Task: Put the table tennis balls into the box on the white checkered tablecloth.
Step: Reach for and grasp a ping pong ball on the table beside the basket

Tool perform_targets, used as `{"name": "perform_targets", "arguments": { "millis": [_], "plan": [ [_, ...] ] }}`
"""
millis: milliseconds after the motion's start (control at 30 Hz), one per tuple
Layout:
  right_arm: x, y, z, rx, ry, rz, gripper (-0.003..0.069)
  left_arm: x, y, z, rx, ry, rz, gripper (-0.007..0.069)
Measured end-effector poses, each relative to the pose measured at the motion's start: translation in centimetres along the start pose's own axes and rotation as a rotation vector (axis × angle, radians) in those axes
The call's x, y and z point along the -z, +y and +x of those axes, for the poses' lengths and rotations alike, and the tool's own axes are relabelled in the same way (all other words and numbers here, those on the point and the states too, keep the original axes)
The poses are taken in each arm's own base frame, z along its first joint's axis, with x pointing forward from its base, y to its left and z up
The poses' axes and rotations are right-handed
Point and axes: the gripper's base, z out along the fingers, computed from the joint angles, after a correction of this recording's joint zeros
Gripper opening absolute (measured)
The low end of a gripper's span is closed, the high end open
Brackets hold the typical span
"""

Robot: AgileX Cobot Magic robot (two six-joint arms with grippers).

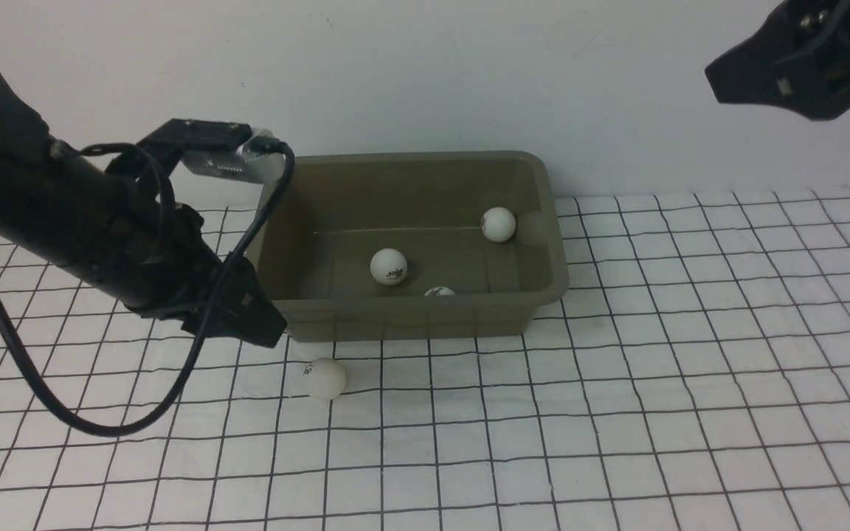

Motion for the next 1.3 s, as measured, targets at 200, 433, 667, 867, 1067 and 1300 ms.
{"name": "perform_targets", "arguments": {
  "millis": [200,433,667,867,1067,1300],
  "plan": [
    [0.0,0.0,0.0,0.000,-0.003,0.002,0.0483,-2.0,-0.5,-1.3,-0.097,-0.102,0.024,0.0466],
    [0.0,0.0,0.0,0.000,-0.003,0.002,0.0483,-5.2,-1.9,-2.7,-0.260,-0.199,-0.073,0.0472],
    [0.0,0.0,0.0,0.015,-0.003,0.002,0.0483,-7.4,-1.6,-1.1,-0.254,-0.243,-0.169,0.0444],
    [0.0,0.0,0.0,0.026,-0.003,0.002,0.0483,-8.1,-0.9,-0.1,-0.220,-0.271,-0.235,0.0426],
    [0.0,0.0,0.0,0.026,-0.003,0.001,0.0483,-8.0,-0.7,-0.4,-0.222,-0.306,-0.267,0.0426],
    [0.0,0.0,0.0,0.026,-0.003,0.001,0.0483,-9.2,-0.1,-0.1,-0.205,-0.278,-0.270,0.0426]
  ]
}}
